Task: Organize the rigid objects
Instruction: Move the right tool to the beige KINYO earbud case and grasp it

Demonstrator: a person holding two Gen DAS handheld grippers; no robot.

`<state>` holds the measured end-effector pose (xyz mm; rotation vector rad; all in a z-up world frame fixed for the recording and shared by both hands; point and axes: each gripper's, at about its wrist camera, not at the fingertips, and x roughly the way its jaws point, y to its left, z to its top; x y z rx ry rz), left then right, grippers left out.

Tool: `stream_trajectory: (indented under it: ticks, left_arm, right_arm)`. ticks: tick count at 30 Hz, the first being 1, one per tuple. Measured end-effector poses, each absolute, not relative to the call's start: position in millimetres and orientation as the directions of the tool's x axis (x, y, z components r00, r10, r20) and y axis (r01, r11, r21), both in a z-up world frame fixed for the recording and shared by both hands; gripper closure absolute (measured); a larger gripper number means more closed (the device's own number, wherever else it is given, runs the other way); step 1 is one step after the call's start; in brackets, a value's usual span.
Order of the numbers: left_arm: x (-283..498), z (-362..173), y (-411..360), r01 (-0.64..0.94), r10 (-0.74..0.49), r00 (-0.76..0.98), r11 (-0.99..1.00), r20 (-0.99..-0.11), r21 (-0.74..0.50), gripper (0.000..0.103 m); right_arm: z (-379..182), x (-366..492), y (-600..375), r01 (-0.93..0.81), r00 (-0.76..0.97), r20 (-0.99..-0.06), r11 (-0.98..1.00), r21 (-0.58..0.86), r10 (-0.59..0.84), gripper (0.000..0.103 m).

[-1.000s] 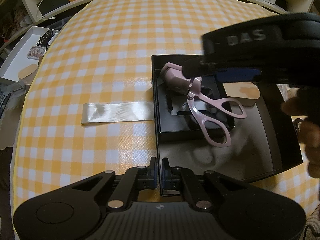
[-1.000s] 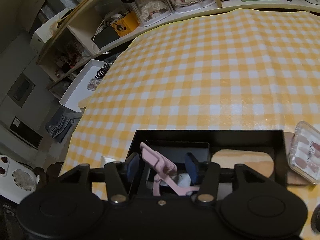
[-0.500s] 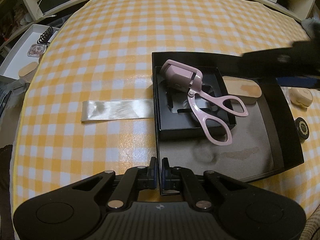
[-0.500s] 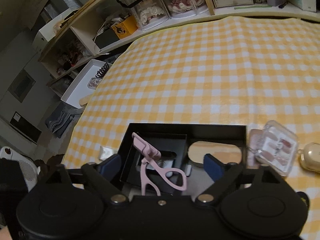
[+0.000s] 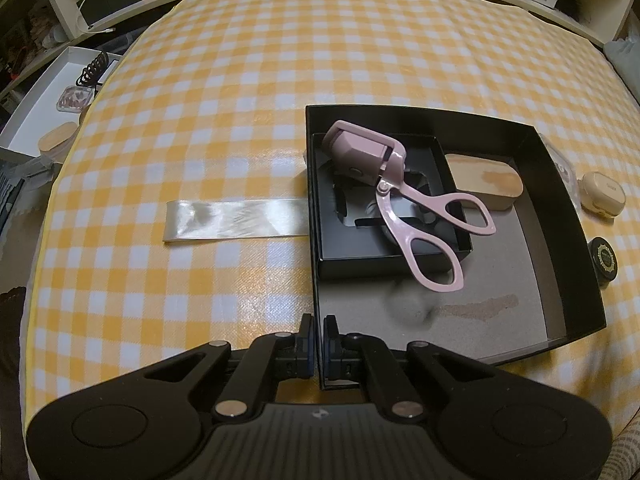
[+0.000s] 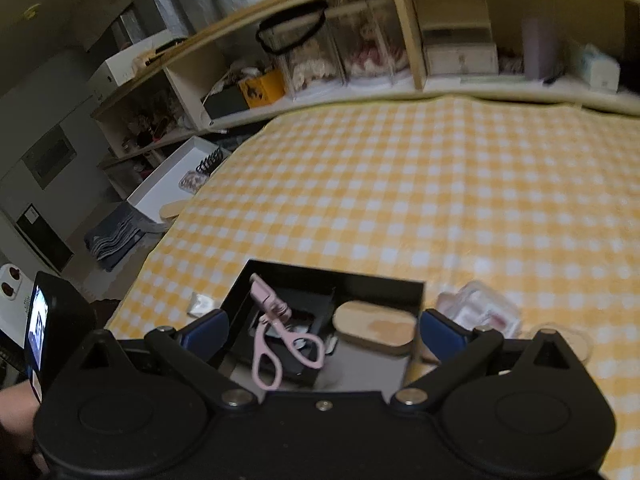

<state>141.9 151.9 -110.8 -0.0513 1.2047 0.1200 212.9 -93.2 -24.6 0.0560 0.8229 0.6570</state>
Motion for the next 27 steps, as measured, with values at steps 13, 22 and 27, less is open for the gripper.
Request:
stream_trajectory:
  ticks: [13, 22, 27]
  left_arm:
    - [141.3, -108.9, 152.2, -0.119, 0.07, 0.356, 0.992, -0.932, 0.029, 0.099]
    - [141.0, -109.0, 151.2, -0.119, 0.071, 0.357, 0.992, -0.931, 0.03, 0.099]
    - [140.9, -108.2, 151.1, -0.119, 0.072, 0.357, 0.992, -0.931, 0.03, 0.099]
  right_arm:
    - [3.3, 206.8, -157.2, -0.471, 0.639, -0.565, 0.847, 0.248, 0.521, 0.0]
    - [-4.8, 223.6, -199.6, -0.29, 0.751, -0.574, 0.944, 0.158, 0.326, 0.0]
    - [-21.6, 242.3, -219.8, -0.23, 0.731, -0.613, 0.954, 0.191, 0.299, 0.0]
